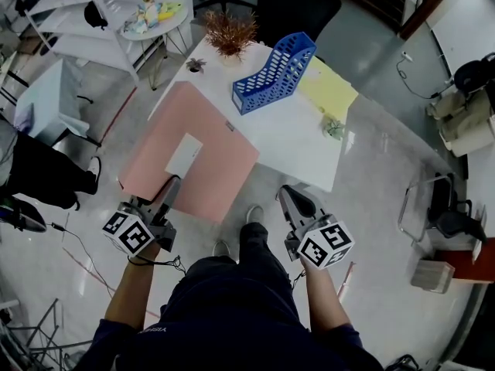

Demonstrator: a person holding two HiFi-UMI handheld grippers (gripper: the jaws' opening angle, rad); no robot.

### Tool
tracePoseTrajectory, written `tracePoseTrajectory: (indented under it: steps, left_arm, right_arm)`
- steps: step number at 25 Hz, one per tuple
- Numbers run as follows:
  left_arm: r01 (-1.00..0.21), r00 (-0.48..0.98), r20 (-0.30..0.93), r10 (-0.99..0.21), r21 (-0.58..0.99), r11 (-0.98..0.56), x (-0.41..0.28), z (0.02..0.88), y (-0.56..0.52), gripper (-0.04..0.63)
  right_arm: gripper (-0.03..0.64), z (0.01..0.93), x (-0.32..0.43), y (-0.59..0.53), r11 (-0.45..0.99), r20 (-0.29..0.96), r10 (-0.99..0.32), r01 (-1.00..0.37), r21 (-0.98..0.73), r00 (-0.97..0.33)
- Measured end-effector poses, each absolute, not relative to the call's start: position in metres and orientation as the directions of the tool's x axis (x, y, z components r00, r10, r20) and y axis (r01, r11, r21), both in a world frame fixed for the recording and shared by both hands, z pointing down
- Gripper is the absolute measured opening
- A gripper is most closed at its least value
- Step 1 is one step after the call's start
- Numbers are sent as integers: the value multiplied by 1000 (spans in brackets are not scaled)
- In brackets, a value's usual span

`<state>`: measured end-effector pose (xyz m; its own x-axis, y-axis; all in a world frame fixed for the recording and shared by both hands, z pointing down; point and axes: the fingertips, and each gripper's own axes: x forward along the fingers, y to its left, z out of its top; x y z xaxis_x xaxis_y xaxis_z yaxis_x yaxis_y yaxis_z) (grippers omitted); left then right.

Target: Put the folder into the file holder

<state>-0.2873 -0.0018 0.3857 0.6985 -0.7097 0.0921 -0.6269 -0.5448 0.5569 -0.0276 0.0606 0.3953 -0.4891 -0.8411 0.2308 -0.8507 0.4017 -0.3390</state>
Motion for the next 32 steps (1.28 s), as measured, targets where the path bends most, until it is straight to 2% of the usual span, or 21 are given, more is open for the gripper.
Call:
tracePoseTrajectory:
  steps: [20, 32]
  left_arm:
    - [-661, 659, 113, -743, 558, -502, -204, 385, -111, 279]
    - [-690, 612, 74, -787, 536, -486, -194, 356, -146, 279]
  right_arm:
    - [5, 417, 51, -69, 460, 248, -782, -798, -389, -572]
    - [5, 430, 88, -114, 473, 245, -762, -773, -422, -600]
